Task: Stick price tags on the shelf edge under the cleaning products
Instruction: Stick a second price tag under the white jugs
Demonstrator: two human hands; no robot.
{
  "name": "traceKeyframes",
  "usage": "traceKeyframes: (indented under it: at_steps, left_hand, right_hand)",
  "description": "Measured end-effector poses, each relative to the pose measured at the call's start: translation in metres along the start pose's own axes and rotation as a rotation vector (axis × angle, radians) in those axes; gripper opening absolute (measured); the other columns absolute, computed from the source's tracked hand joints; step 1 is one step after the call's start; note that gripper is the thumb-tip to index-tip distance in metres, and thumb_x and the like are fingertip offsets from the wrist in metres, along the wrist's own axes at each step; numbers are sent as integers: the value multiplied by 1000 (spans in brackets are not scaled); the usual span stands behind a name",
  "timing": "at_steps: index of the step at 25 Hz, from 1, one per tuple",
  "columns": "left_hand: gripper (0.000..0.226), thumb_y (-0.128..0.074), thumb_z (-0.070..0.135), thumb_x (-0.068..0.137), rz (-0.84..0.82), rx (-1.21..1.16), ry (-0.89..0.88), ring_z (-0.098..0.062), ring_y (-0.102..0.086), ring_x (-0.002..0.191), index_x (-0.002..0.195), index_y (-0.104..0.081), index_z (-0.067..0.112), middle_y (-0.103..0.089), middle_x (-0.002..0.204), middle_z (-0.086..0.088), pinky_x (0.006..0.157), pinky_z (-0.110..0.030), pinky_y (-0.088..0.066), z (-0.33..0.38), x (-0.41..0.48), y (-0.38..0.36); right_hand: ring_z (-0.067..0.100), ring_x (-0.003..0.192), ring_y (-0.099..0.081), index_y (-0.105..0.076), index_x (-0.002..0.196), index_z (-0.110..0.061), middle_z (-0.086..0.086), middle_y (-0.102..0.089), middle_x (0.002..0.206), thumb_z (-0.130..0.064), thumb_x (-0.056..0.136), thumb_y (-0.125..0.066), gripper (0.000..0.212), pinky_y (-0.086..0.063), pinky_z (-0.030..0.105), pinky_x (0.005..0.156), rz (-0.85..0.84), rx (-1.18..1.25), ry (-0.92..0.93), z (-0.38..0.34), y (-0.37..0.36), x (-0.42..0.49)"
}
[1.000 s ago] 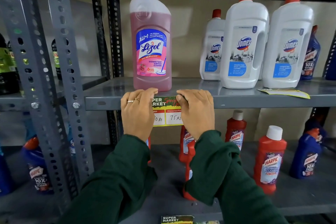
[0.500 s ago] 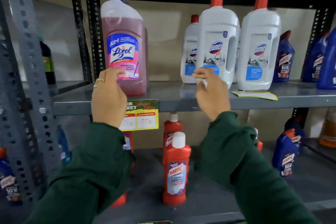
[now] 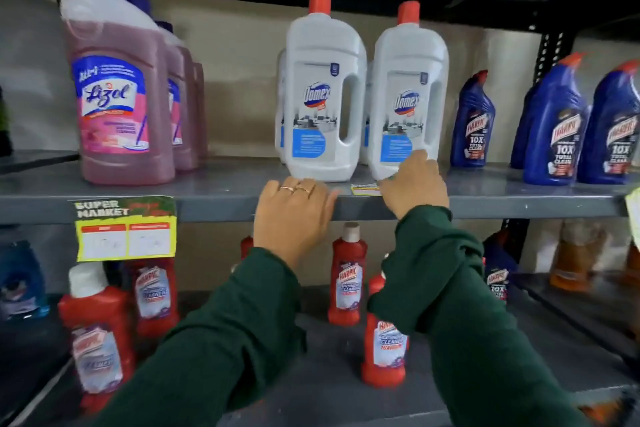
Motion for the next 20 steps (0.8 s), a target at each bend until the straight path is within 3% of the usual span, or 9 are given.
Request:
traceKeyframes:
  at_steps: [2,4,6,7,8,10,14,17,20]
  left_hand:
    - [40,-34,33,95,-25,-6,51,-29,-55,62,79,-63,11,-68,70,-10,57,-36,-29,0,0,1]
    - [42,-33,41,94,-37,-92,150,-30,-60,72,103,-62,12,-72,83,-12,64,-39,-37,5,4,9]
    - [42,-38,44,94,-65,-363,244,-30,-62,90,124,-51,17,-69,103,-12,77,-41,-44,12,11,19]
    - [38,-44,41,95,-89,-556,292,-26,-60,97,126,-49,20,-67,110,-11,83,-38,-45,17,15,25]
    - [31,-49,34,94,-101,-731,344,-21,-59,99,123,-53,22,-66,109,-8,84,-31,-46,21,17,31]
    - [20,-56,25,91,-126,-829,419,-15,-60,90,110,-60,23,-66,96,-4,77,-23,-48,28,18,37]
    - [12,-63,25,86,-127,-649,338,-19,-58,90,94,-69,19,-67,89,3,84,-37,-44,44,17,30]
    - [12,-62,27,87,-154,-512,268,-15,-54,102,84,-71,19,-66,105,5,97,-41,-26,54,16,19]
    - [16,-66,32,82,-165,-399,276,-8,-48,102,68,-69,24,-64,113,8,93,-31,-16,59,11,14]
  right_hand:
    - [31,97,-55,-42,111,-7,18,-56,113,-7,83,-58,32,-44,34,84,36,344,55,9,3,-3]
    - [17,86,-59,-48,109,-18,10,-60,104,-10,83,-63,31,-49,22,80,-44,659,102,17,9,-9]
    - [21,93,-63,-59,109,-23,10,-63,106,-10,83,-64,29,-52,36,89,-185,761,216,25,14,-11]
    - [23,96,-62,-63,106,-22,11,-63,107,-8,83,-64,26,-51,43,91,-236,756,277,30,17,-13]
    - [24,97,-62,-66,103,-20,11,-63,106,-7,83,-63,24,-51,44,92,-258,739,325,34,21,-15]
    - [21,97,-60,-67,103,-15,7,-63,102,-6,83,-63,22,-50,39,92,-261,701,378,43,26,-16]
    - [14,86,-57,-69,94,-8,10,-67,95,-9,83,-65,12,-44,13,82,-134,538,550,63,31,-22]
    - [18,98,-50,-70,83,-7,7,-53,104,-15,83,-65,10,-40,24,87,-96,443,566,80,28,-19]
    - [20,97,-53,-70,73,-6,2,-49,103,-18,78,-71,12,-47,34,85,-95,412,534,86,18,-19]
Point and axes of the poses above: each hand's wrist, its own x-axis towards the middle knuckle, its own y-axis out of the back of the hand, z = x × y, the point moved 1 cm from there along x, towards the middle knuckle
